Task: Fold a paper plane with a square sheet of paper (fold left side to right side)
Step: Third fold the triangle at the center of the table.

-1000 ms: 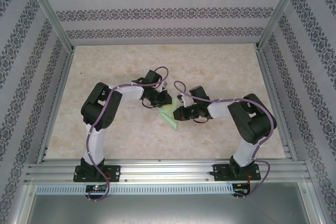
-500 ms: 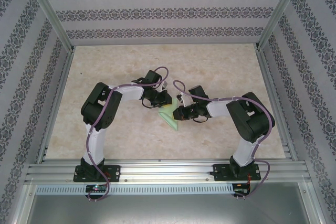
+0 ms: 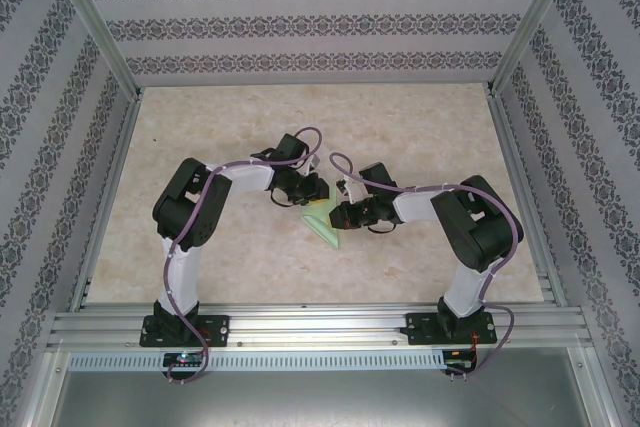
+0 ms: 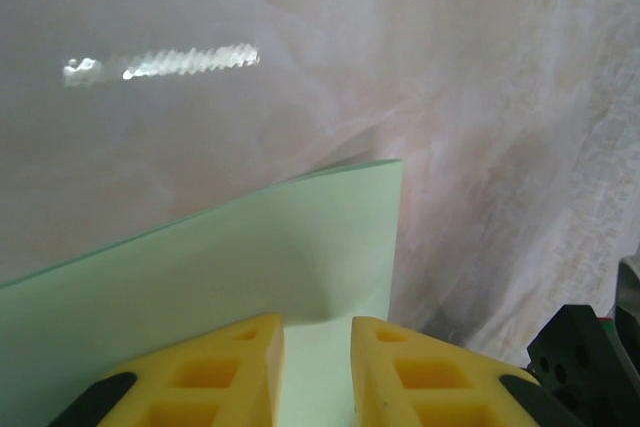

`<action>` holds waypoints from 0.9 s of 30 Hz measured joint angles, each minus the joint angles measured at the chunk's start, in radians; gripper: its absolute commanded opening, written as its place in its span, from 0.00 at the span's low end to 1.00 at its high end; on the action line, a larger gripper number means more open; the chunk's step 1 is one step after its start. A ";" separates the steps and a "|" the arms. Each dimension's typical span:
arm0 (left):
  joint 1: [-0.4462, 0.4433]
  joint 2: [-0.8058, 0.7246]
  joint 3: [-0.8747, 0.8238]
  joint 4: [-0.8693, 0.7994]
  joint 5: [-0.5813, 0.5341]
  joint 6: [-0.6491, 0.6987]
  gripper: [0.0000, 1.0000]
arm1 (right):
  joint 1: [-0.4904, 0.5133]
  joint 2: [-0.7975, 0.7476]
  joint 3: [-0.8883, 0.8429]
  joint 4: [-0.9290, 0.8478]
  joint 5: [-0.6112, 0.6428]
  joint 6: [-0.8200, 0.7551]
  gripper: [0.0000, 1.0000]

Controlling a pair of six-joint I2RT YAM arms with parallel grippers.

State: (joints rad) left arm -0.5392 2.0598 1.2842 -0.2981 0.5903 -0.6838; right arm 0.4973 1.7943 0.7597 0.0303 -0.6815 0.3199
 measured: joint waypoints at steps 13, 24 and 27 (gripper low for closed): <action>0.073 -0.092 0.049 -0.152 0.003 0.045 0.30 | 0.008 0.002 0.009 -0.015 0.007 -0.011 0.10; 0.006 -0.330 -0.305 -0.002 0.041 -0.064 0.23 | 0.011 0.005 0.019 -0.032 0.011 -0.026 0.10; -0.028 -0.334 -0.340 0.045 0.041 -0.099 0.22 | 0.011 0.005 0.021 -0.035 0.011 -0.027 0.10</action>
State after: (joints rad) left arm -0.5674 1.7256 0.9443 -0.2535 0.6312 -0.7826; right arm 0.5087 1.7992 0.7811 -0.0044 -0.6708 0.2932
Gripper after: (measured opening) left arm 0.225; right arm 0.095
